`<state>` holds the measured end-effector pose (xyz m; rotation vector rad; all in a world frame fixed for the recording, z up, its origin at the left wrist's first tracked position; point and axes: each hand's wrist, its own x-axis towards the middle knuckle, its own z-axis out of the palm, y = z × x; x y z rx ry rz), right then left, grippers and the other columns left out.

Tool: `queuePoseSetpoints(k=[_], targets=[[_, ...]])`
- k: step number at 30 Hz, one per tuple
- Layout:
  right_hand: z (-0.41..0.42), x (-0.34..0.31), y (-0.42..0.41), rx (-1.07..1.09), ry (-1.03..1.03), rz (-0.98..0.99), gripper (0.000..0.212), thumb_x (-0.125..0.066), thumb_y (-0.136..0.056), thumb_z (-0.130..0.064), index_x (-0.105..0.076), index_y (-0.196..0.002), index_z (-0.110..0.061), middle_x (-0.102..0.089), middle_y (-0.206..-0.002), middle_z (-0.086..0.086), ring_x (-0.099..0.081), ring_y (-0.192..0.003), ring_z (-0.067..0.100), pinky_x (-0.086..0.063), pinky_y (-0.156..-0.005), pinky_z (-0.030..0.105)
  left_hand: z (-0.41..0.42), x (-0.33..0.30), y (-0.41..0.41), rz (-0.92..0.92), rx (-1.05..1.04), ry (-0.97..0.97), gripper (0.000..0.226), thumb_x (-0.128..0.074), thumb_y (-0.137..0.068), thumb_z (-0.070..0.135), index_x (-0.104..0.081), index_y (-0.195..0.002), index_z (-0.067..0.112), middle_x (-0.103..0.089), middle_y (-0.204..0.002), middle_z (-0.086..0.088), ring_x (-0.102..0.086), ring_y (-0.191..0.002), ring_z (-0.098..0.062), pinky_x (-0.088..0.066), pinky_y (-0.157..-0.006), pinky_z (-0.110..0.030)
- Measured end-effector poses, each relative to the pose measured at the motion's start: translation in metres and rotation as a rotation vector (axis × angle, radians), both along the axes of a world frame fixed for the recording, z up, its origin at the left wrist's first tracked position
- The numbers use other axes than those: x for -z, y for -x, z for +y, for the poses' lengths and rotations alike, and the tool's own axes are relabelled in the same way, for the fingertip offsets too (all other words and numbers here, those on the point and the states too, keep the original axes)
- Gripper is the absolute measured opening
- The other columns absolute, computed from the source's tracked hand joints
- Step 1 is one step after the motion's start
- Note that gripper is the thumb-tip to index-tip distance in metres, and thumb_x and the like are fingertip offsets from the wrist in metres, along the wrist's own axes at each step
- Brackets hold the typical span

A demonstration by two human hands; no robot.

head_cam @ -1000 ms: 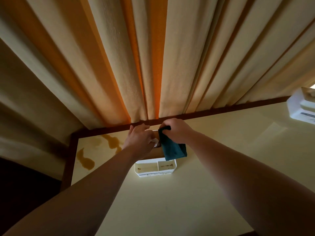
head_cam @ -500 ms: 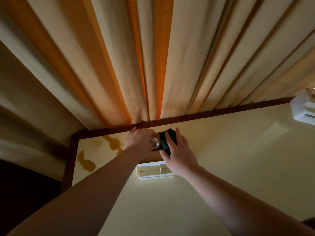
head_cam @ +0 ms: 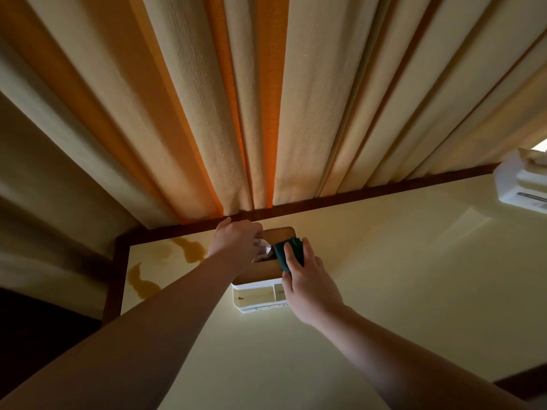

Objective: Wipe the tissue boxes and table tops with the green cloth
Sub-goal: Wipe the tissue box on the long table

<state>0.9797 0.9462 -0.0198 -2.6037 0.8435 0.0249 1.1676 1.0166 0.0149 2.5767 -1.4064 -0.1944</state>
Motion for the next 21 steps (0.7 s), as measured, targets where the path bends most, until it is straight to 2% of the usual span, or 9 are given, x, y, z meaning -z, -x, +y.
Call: queuePoseSetpoints(k=[2,7,11,15,21], targets=[[0.002,-0.002,-0.002,0.013,-0.003,0.004,0.061,-0.031,-0.11,-0.041,-0.009,-0.166,-0.027,0.004,-0.172,0.012,-0.03,-0.148,0.03,-0.046,-0.112,0.037,-0.001,-0.001,-0.002,0.01,0.011,-0.017,0.013,-0.074,-0.092,0.039,-0.067,-0.1,0.032,-0.066,-0.095,0.011,-0.058,-0.091,-0.012,-0.039,-0.11,-0.034],[-0.026,-0.008,-0.035,0.011,-0.001,0.027,0.061,-0.033,-0.11,-0.04,-0.011,-0.165,-0.027,-0.002,-0.171,0.013,-0.033,-0.146,0.034,-0.047,-0.11,0.039,-0.005,0.001,-0.007,0.046,0.011,-0.04,0.017,-0.077,-0.091,0.033,-0.07,-0.105,0.027,-0.069,-0.098,0.008,-0.056,-0.092,-0.011,-0.043,-0.093,-0.024],[-0.035,-0.007,-0.038,0.004,-0.02,0.016,0.063,-0.035,-0.11,-0.039,-0.01,-0.165,-0.025,-0.007,-0.169,0.014,-0.039,-0.142,0.033,-0.048,-0.109,0.039,-0.005,0.0,-0.007,0.04,-0.014,-0.06,0.017,-0.079,-0.088,0.038,-0.068,-0.099,0.031,-0.067,-0.094,0.009,-0.058,-0.094,-0.014,-0.052,-0.092,-0.03],[-0.014,0.002,-0.012,0.028,-0.032,-0.01,0.064,-0.034,-0.11,-0.04,-0.007,-0.166,-0.024,-0.008,-0.17,0.015,-0.039,-0.144,0.03,-0.046,-0.113,0.037,-0.004,-0.001,-0.005,0.034,-0.028,-0.05,0.019,-0.08,-0.087,0.04,-0.066,-0.097,0.033,-0.067,-0.094,0.009,-0.057,-0.091,-0.014,-0.055,-0.084,-0.031],[0.004,-0.001,0.005,0.029,-0.014,-0.018,0.061,-0.031,-0.11,-0.046,-0.01,-0.165,-0.032,0.001,-0.172,0.009,-0.03,-0.147,0.028,-0.046,-0.113,0.038,-0.003,0.005,-0.007,0.119,-0.05,0.009,0.047,-0.087,-0.08,0.039,-0.062,-0.12,0.037,-0.07,-0.113,0.008,-0.061,-0.108,-0.019,-0.058,-0.09,-0.038]])
